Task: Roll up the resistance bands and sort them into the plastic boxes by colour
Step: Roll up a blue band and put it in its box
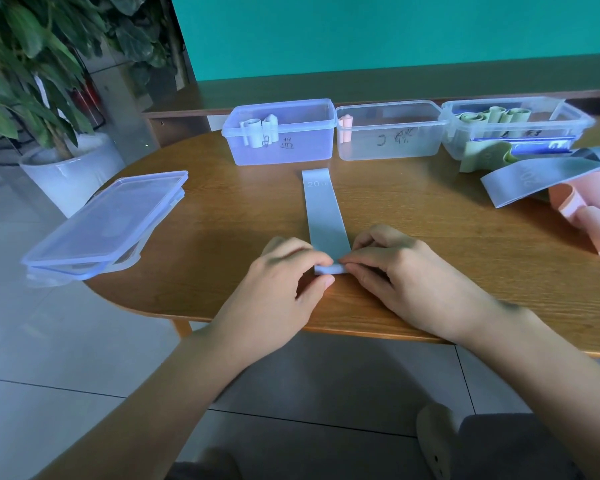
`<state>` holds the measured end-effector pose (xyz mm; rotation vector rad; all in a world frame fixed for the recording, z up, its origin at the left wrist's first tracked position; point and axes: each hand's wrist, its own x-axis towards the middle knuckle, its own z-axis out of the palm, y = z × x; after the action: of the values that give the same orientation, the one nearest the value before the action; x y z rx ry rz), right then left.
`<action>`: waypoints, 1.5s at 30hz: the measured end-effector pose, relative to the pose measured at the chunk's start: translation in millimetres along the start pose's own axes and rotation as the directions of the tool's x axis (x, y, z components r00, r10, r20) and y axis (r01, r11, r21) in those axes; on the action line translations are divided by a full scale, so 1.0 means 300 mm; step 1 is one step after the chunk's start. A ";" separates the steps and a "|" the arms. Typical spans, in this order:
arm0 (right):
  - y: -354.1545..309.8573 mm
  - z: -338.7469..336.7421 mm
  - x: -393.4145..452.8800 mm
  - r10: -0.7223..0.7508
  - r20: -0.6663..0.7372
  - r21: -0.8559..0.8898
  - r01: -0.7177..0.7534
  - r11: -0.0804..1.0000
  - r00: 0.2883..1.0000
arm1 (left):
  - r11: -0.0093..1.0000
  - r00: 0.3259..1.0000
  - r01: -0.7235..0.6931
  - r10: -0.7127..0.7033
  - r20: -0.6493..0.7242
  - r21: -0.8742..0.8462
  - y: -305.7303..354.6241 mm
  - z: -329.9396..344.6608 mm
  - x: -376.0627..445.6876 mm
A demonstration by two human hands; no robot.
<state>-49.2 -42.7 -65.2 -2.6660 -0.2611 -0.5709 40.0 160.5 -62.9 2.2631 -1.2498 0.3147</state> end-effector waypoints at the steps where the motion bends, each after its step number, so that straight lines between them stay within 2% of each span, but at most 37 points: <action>1: 0.000 0.003 0.001 0.002 -0.010 -0.004 -0.002 1.000 1.000 | 1.000 1.000 -0.001 0.001 -0.001 0.008 -0.001 0.001 0.001; 6: 0.000 0.004 -0.004 -0.029 -0.086 0.025 0.031 0.999 0.996 | 0.999 1.000 -0.007 0.007 0.003 0.037 -0.006 -0.001 0.007; 11: 0.003 0.005 0.001 -0.040 -0.071 0.044 0.043 0.998 0.997 | 0.999 1.000 0.014 -0.015 0.018 0.032 -0.009 0.002 0.009; 17: 0.015 0.001 0.010 -0.026 -0.047 0.089 0.030 0.996 0.999 | 1.000 0.997 -0.029 0.028 -0.069 -0.007 0.002 -0.001 0.003; 28: 0.004 0.000 0.007 -0.025 -0.084 0.043 0.028 0.999 0.996 | 0.999 0.998 -0.042 0.043 -0.034 0.031 -0.023 0.005 0.042; 33: 0.020 0.007 0.022 0.014 -0.059 0.051 -0.011 0.999 0.998 | 0.998 0.994 -0.051 0.054 -0.095 0.034 -0.022 0.002 0.043; 38: 0.025 0.007 0.034 0.021 -0.036 0.046 -0.019 0.999 0.999 | 0.999 0.998 -0.032 0.034 -0.048 0.034 -0.028 0.000 0.054; 45: 0.029 0.011 0.033 0.030 -0.073 0.039 -0.027 0.999 0.997 | 1.000 0.999 -0.001 0.002 -0.032 0.011 -0.031 0.002 0.069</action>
<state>-37.0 -48.1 -66.8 -2.6014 -0.2104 -0.6472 59.2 149.4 -57.4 2.2572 -1.2365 0.3578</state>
